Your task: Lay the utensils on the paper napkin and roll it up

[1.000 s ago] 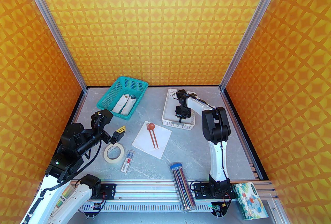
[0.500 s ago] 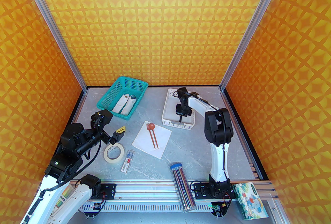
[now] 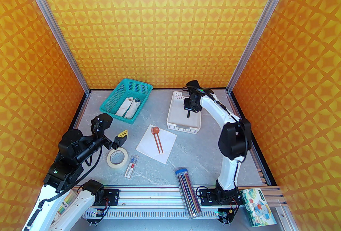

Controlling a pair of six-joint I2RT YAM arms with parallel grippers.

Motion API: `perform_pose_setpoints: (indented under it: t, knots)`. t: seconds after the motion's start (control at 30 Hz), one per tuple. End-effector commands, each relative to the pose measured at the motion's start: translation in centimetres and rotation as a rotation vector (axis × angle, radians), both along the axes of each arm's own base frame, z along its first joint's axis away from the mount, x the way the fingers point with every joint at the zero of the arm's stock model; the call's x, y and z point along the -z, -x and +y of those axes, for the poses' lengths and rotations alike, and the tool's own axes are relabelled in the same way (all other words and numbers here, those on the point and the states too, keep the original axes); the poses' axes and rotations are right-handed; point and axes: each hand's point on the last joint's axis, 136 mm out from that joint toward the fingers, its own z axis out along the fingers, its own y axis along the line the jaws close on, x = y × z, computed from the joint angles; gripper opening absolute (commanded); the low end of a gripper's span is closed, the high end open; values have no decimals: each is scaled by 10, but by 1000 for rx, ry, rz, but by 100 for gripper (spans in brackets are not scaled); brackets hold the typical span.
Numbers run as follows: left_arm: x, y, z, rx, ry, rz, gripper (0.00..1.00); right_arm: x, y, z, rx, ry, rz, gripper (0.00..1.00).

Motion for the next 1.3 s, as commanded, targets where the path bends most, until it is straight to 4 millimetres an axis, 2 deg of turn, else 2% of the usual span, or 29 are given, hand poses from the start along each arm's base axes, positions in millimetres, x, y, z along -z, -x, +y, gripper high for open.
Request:
perform_pose_setpoints:
  t: [0.0, 0.17, 0.3, 0.4, 0.57, 0.7, 0.83, 1.27]
  knots:
    - [4, -1, -2, 2, 62, 18, 99, -25, 23, 27, -78, -34, -21, 16]
    - [13, -5, 4, -55, 147, 62, 99, -26, 57, 78, -180, -80, -3, 16]
    - [24, -5, 12, -105, 189, 94, 99, -17, 87, 124, -279, -90, 18, 16]
    - [33, -4, 19, -145, 206, 113, 99, -2, 110, 152, -341, -91, 46, 16]
    - [43, -1, 25, -181, 217, 137, 99, 24, 142, 184, -401, -93, 83, 16]
    - [46, -1, 26, -190, 222, 150, 99, 47, 161, 201, -431, -87, 118, 16]
    - [47, -1, 26, -190, 226, 153, 99, 67, 172, 212, -451, -72, 153, 16]
    - [49, -1, 27, -194, 205, 156, 99, 106, 171, 226, -459, -9, 206, 16]
